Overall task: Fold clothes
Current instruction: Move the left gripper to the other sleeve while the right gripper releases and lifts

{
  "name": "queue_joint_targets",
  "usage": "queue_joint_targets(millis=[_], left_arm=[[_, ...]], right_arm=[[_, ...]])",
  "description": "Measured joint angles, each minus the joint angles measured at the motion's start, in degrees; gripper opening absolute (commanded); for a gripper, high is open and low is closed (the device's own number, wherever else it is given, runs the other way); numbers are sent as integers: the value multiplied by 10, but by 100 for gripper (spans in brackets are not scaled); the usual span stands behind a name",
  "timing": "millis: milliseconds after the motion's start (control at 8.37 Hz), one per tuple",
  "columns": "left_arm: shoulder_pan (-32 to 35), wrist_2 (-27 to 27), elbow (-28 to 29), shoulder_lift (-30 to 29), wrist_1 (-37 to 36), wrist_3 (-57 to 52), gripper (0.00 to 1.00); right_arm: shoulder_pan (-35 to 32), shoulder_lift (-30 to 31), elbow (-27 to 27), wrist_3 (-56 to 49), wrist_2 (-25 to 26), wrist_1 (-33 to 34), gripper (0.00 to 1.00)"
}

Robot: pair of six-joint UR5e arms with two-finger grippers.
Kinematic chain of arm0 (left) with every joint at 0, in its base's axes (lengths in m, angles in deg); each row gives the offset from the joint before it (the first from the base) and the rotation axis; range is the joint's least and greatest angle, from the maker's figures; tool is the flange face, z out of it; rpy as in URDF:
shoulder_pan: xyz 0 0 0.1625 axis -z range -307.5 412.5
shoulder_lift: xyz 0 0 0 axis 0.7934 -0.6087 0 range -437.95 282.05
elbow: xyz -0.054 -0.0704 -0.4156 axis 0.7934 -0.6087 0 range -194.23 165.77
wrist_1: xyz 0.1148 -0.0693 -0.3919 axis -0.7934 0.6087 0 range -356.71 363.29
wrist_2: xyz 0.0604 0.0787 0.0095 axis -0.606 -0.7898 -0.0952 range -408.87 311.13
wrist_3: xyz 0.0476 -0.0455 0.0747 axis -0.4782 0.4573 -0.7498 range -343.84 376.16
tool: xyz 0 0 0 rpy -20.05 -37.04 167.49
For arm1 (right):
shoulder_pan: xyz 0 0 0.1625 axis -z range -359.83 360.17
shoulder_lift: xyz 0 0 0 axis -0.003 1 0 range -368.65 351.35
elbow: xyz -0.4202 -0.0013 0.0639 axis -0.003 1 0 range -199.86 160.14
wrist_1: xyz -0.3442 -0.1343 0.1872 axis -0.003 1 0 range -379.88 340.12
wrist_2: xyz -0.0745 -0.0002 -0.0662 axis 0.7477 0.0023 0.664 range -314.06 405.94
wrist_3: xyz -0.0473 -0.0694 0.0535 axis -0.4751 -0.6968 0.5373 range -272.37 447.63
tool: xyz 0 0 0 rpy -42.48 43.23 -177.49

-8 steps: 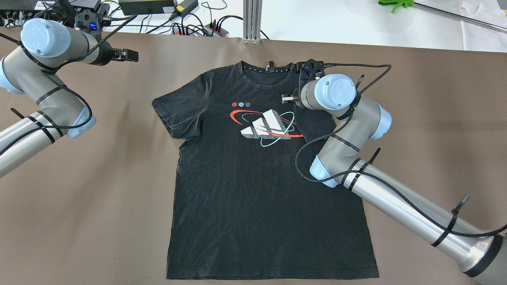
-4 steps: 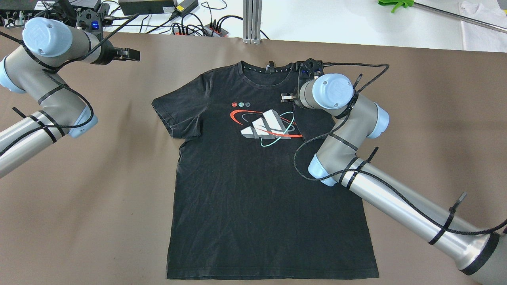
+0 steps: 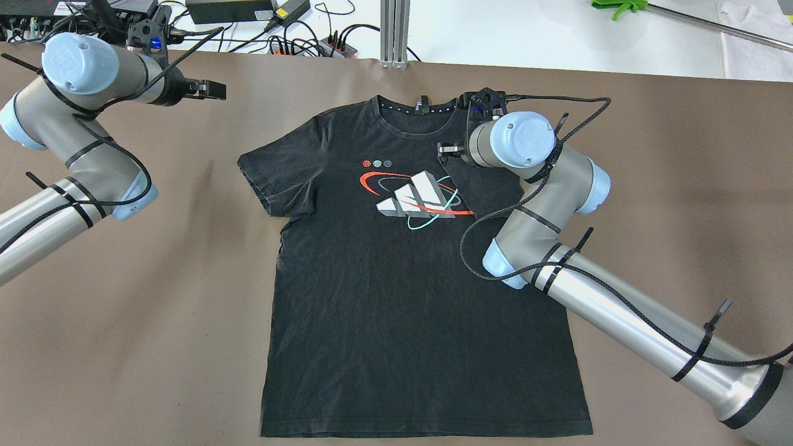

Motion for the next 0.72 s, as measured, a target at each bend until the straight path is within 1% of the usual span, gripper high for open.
queue_joint_targets(millis=[239, 717], left_arm=[[-16, 0, -2, 1, 15, 1, 100], [-60, -2, -21, 13, 26, 14, 100]], right_arm=[[-12, 5, -11, 5, -26, 1, 94], [-43, 63, -81, 7, -81, 4, 94]])
